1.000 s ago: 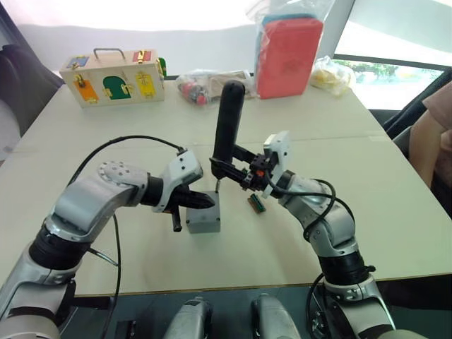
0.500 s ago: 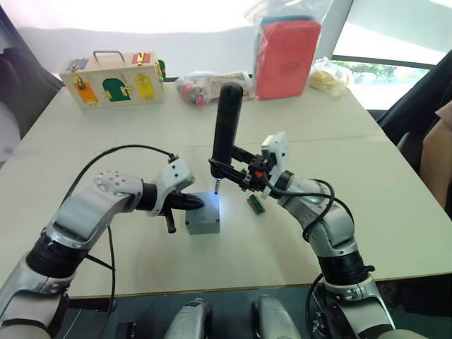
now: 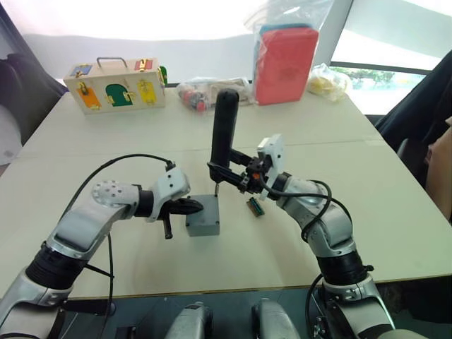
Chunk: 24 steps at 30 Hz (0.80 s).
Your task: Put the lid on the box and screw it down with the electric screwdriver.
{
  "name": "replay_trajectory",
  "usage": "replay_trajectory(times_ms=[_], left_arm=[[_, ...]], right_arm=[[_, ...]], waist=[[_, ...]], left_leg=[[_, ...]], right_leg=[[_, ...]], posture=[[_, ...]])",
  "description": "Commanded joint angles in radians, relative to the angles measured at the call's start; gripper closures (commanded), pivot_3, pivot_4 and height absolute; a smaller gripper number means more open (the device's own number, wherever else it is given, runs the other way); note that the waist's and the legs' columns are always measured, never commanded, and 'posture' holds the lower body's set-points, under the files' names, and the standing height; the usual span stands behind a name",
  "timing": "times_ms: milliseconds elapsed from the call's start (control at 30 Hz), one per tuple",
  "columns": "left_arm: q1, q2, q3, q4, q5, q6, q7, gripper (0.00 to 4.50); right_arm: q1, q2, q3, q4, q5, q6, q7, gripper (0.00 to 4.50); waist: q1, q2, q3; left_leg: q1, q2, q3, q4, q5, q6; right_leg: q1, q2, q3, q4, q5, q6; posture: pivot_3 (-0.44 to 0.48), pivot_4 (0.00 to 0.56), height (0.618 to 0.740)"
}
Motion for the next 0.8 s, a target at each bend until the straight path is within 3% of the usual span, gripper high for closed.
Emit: replay_trajectory(times_ms=[33, 167, 800], left_arm=[[0.033, 0.011, -0.043, 0.030, 0.040, 0.019, -0.014, 4.50], [0.041, 0.010, -0.044, 0.022, 0.044, 0.024, -0.015, 4.50], [0.043, 0.010, -0.042, -0.002, 0.045, 0.050, -0.017, 4.50]], right_arm=[[0.037, -0.009, 0.072, 0.051, -0.043, 0.033, 0.014, 2.65], [0.042, 0.003, 0.087, 0.076, -0.075, 0.039, -0.008, 2.65], [0.090, 0.021, 0.085, 0.108, -0.092, 0.031, -0.031, 2.65]], waist=[[0.000, 0.000, -0.001], [0.000, -0.001, -0.004], [0.001, 0.001, -0.023]], left_leg=[[0.001, 0.000, 0.000, 0.000, 0.000, 0.000], [0.016, 0.000, 0.000, -0.006, -0.001, 0.002], [0.024, 0.000, -0.001, -0.015, -0.001, 0.002]], right_leg=[[0.001, 0.000, 0.000, 0.000, 0.000, 0.000], [0.013, 0.000, 0.000, -0.005, -0.001, 0.000], [0.018, 0.000, 0.000, -0.012, -0.003, -0.001]], posture=[[0.000, 0.150, 0.740], [0.000, 0.150, 0.740], [0.000, 0.150, 0.740]])
